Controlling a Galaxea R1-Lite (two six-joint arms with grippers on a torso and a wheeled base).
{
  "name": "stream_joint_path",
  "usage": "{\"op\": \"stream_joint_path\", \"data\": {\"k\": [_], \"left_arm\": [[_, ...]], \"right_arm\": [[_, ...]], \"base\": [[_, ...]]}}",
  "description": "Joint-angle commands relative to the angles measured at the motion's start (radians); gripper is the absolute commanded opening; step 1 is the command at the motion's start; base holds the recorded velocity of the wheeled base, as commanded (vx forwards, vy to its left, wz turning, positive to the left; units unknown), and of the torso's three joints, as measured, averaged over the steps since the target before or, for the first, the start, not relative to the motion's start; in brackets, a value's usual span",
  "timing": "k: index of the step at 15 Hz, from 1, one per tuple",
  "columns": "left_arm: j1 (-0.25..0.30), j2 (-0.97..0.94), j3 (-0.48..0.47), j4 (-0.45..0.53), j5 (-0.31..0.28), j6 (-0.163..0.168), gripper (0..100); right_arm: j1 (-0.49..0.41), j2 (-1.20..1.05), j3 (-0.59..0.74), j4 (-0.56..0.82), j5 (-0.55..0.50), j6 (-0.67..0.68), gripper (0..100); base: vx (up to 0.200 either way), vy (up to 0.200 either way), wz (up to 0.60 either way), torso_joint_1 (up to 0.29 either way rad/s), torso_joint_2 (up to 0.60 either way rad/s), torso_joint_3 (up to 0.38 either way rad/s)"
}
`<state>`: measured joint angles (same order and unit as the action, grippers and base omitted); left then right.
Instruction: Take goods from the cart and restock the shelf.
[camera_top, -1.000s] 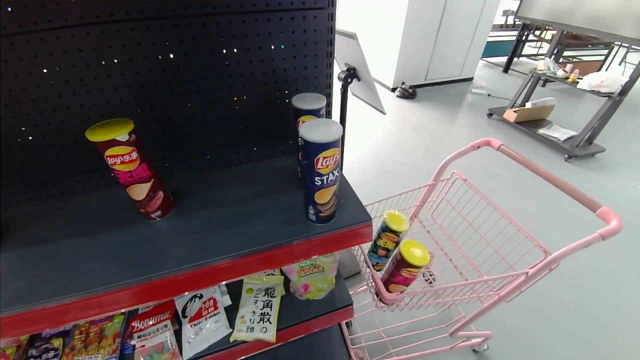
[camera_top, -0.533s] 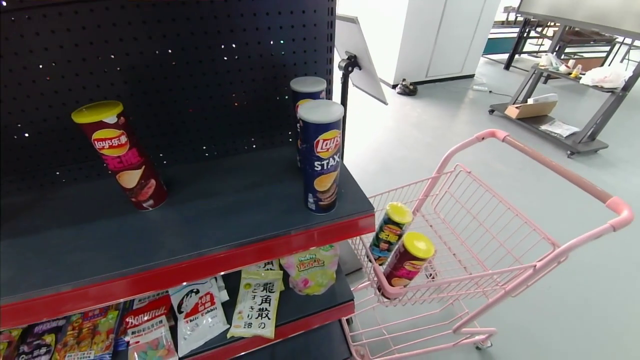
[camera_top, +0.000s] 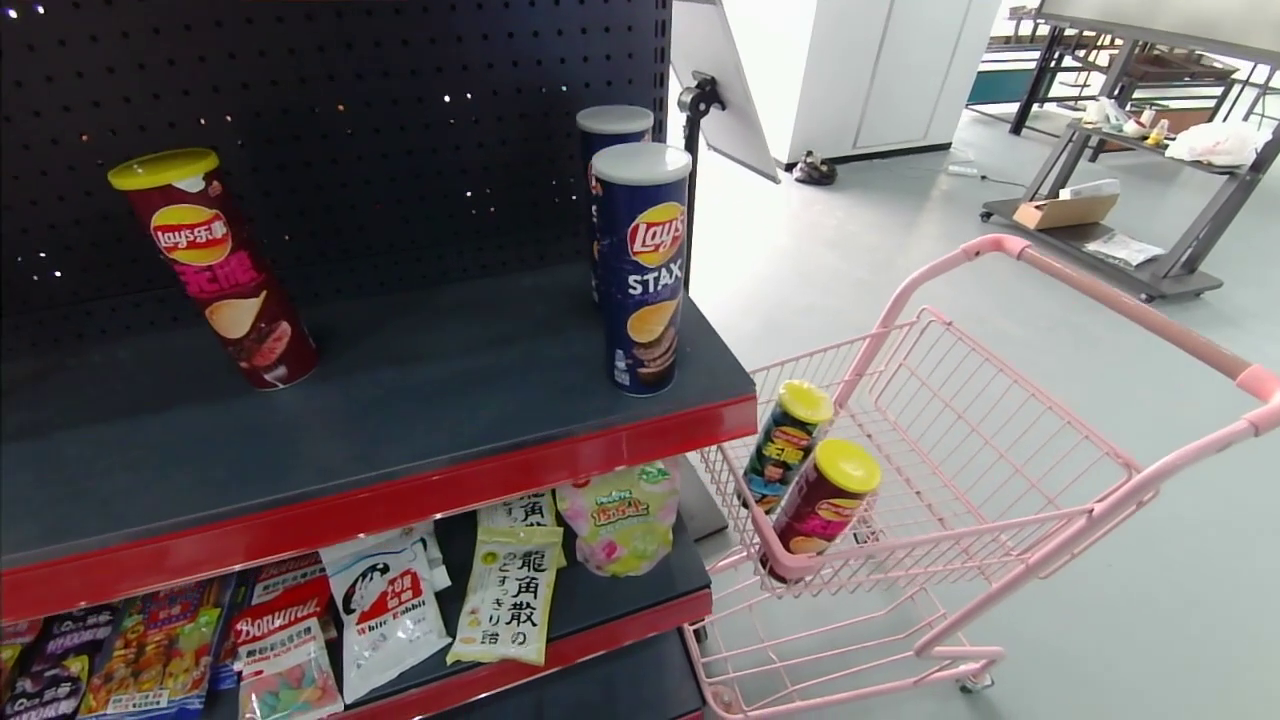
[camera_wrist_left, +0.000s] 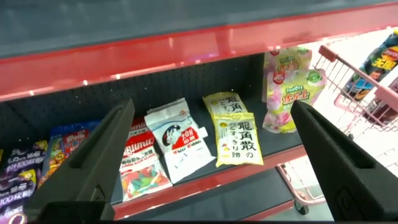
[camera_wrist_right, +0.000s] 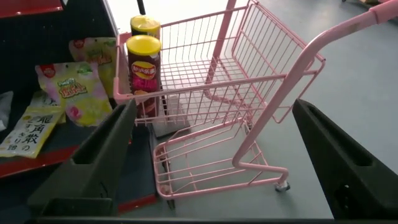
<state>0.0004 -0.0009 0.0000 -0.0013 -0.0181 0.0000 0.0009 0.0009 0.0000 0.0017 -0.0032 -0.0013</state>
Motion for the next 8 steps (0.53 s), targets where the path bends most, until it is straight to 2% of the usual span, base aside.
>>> {"op": "stream_joint_path", "data": {"k": [1, 8], "left_arm": [[0.000, 0.001, 0.000, 0.000, 0.000, 0.000, 100], [0.000, 0.001, 0.000, 0.000, 0.000, 0.000, 100]], "right_arm": [[0.001, 0.001, 0.000, 0.000, 0.000, 0.000, 100], [0.001, 0.001, 0.000, 0.000, 0.000, -0.002, 100]], "base": [[0.000, 0.000, 0.00, -0.134, 0.40, 0.251], [0.000, 0.000, 0.00, -0.171, 0.53, 0.348]]}}
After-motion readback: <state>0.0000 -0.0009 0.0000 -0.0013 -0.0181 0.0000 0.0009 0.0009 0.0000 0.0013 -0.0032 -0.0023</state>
